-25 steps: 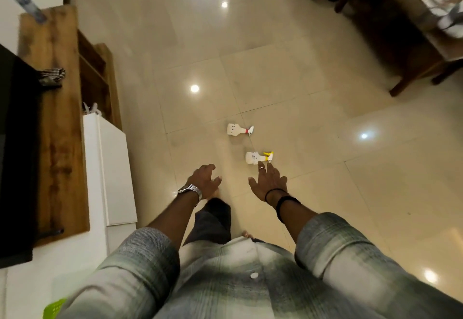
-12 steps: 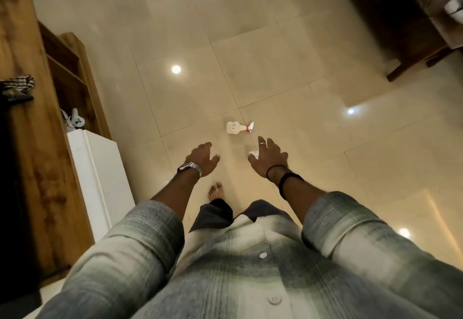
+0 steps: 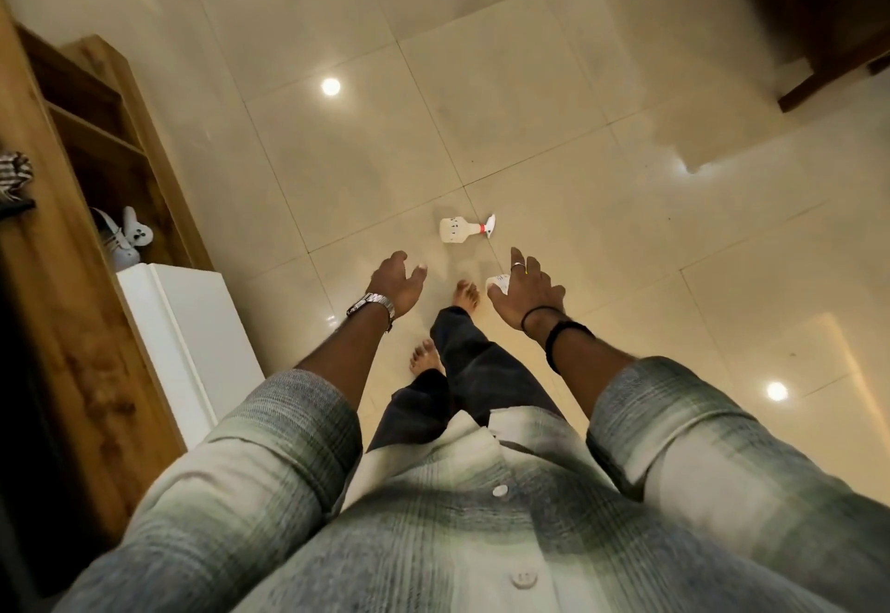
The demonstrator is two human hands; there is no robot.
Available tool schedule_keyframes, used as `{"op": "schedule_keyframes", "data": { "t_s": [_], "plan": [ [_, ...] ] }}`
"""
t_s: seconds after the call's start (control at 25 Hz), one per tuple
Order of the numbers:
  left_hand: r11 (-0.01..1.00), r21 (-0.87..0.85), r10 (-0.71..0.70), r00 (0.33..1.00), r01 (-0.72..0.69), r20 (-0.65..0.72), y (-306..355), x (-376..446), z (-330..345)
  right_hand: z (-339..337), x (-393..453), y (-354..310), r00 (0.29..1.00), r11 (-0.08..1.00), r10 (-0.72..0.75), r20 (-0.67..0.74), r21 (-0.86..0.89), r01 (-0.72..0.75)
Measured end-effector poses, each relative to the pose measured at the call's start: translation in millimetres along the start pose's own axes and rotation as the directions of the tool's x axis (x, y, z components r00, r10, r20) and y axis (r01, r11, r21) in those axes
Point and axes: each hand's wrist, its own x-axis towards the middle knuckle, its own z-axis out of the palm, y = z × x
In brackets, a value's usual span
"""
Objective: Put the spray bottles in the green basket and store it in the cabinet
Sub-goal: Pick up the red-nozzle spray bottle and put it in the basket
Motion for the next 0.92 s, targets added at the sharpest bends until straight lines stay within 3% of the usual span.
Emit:
{"op": "schedule_keyframes", "data": {
  "t_s": [0.28,0.48,0.76,0.92],
  "plan": [
    [0.991,0.127,-0.034,0.999,0.032,0.007,53.6,82.0,-20.0,-30.5,92.4,3.0,0.993,0.979,0.067,0.092,0.186,-0.083],
    [0.987,0.16,0.021,1.0,-0.019,-0.012,86.2,177.9,-14.7,-29.0,187.0,13.3,0.984,0.94,0.131,0.122,0.301,-0.162],
    [0.926,0.351,0.097,0.985,-0.142,0.142,61.3,363.1,65.9,77.5,343.1,30.6,0.967,0.95,0.115,0.228,0.258,-0.174],
    [0.866,0.453,0.116,0.967,-0.21,0.225,27.1,449.5,117.9,151.4,417.5,30.8,0.94,0.922,0.173,0.295,0.287,-0.26]
  ]
}}
